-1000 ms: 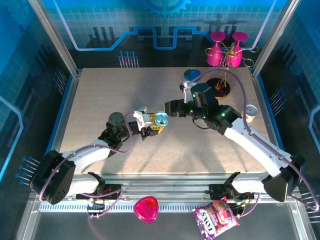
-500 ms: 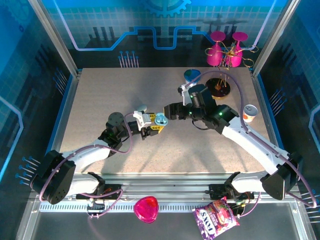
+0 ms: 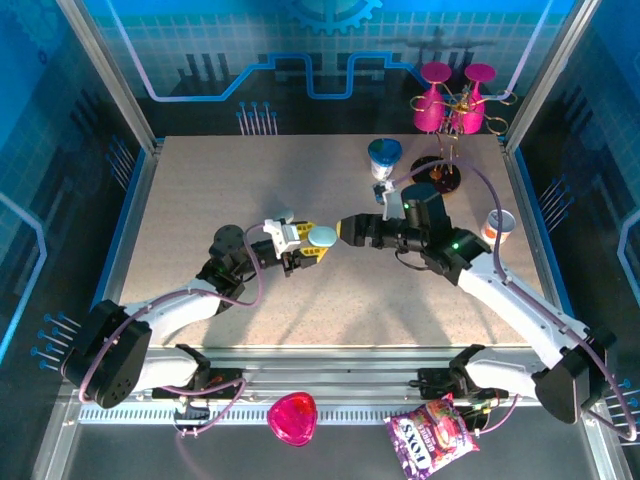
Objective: Insert the wireless bluetooth earbuds into the charging case
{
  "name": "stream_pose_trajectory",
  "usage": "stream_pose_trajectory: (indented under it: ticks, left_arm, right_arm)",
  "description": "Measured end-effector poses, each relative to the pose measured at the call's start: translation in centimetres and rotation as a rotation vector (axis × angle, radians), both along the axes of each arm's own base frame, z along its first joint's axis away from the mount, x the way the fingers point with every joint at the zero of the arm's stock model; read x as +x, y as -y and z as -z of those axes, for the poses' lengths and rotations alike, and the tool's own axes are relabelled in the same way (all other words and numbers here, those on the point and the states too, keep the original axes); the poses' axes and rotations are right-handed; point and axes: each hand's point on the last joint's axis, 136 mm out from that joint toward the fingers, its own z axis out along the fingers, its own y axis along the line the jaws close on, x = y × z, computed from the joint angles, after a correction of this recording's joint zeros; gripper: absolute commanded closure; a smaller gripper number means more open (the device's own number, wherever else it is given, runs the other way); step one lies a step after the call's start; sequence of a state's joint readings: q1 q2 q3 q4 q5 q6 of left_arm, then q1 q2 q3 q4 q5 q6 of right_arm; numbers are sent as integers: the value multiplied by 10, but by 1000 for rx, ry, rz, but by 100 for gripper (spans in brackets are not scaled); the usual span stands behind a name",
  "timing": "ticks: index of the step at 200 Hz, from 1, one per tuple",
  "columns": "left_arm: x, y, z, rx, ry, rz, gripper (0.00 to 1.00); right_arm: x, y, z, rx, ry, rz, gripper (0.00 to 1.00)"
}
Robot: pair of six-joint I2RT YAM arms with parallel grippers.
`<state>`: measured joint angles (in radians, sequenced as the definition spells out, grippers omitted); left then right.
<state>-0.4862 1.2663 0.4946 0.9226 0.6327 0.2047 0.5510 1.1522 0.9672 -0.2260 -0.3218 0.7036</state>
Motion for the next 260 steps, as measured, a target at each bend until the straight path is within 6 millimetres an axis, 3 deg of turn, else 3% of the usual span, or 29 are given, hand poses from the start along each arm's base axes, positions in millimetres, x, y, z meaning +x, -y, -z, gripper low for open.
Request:
stream_pose_trajectory:
  ticks: [40, 106, 159, 214, 238, 260]
  left_arm:
    - [1, 1, -7, -37, 0, 5, 69]
    - [0, 1, -18, -84, 7, 12, 69]
    - [-2, 2, -20, -87, 2, 16, 68]
    - [-4, 0, -26, -100, 3, 12, 68]
    - [-4, 0, -26, -102, -1, 12, 62]
    - [-4, 0, -26, -99, 8, 10, 43]
  right_arm:
    - [-14, -19, 9, 270, -153, -56, 26]
    - [-27, -56, -8, 567, -279, -187, 34]
    - [-27, -62, -20, 643, -281, -223, 61]
    - [-28, -63, -26, 661, -257, -242, 80]
    - [-28, -63, -26, 662, -254, -243, 82]
    - [-28, -62, -23, 657, -257, -237, 82]
